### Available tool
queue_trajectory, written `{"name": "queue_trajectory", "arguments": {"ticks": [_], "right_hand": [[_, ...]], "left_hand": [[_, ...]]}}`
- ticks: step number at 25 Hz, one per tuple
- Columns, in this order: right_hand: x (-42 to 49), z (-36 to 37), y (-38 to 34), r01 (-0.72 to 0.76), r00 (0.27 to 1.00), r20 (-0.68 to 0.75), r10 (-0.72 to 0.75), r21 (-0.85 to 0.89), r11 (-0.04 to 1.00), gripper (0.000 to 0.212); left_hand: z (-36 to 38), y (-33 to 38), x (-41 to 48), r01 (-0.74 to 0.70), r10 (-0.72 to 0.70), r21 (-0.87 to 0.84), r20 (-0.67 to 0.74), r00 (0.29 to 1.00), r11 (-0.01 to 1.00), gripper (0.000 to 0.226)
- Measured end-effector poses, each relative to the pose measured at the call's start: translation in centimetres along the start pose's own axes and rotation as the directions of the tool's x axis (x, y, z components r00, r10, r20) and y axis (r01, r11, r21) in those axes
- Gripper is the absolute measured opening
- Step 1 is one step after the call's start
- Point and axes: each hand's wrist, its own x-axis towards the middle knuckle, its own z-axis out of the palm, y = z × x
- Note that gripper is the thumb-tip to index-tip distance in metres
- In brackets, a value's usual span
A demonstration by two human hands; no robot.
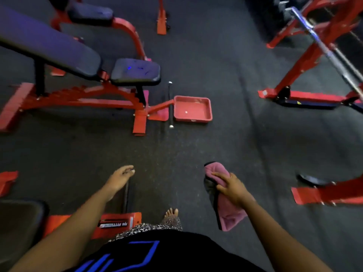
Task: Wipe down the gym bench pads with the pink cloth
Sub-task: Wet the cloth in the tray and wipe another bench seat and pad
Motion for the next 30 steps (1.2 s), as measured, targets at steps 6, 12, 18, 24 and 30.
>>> {"name": "queue_trajectory", "arguments": {"ticks": [6, 12, 18, 24, 30], "right_hand": [[19.4, -7.9, -8.2, 0.312, 0.949, 0.057, -0.31, -0.05, 0.949, 0.049], [37.9, -12.6, -16.7, 0.609, 0.781, 0.261, -0.568, -0.114, 0.785, 0.051], [51.8, -16.2, -27.0, 0.763, 0.633, 0.413, -0.655, -0.191, 0.617, 0.053], [65.8, -15.3, -38.9, 0.786, 0.614, 0.466, -0.636, -0.295, 0.543, 0.054], [77.5, -9.8, -48.2, 0.829, 0.545, 0.515, -0.661, -0.448, 0.335, 0.054]], "left_hand": [[-4.1, 5.0, 6.0, 0.153, -0.194, -0.188, -0.228, 0.954, 0.97, 0.037], [-4.3, 9.4, 12.5, 0.241, -0.426, -0.462, -0.353, 0.833, 0.854, 0.039], [-5.9, 15.9, 23.2, 0.095, -0.533, -0.718, -0.415, 0.737, 0.689, 0.039], [-13.0, 18.2, 42.5, -0.04, -0.561, -0.809, -0.441, 0.7, 0.586, 0.043], [-16.6, 19.1, 60.7, -0.039, -0.669, -0.929, -0.293, 0.683, 0.367, 0.053]]}}
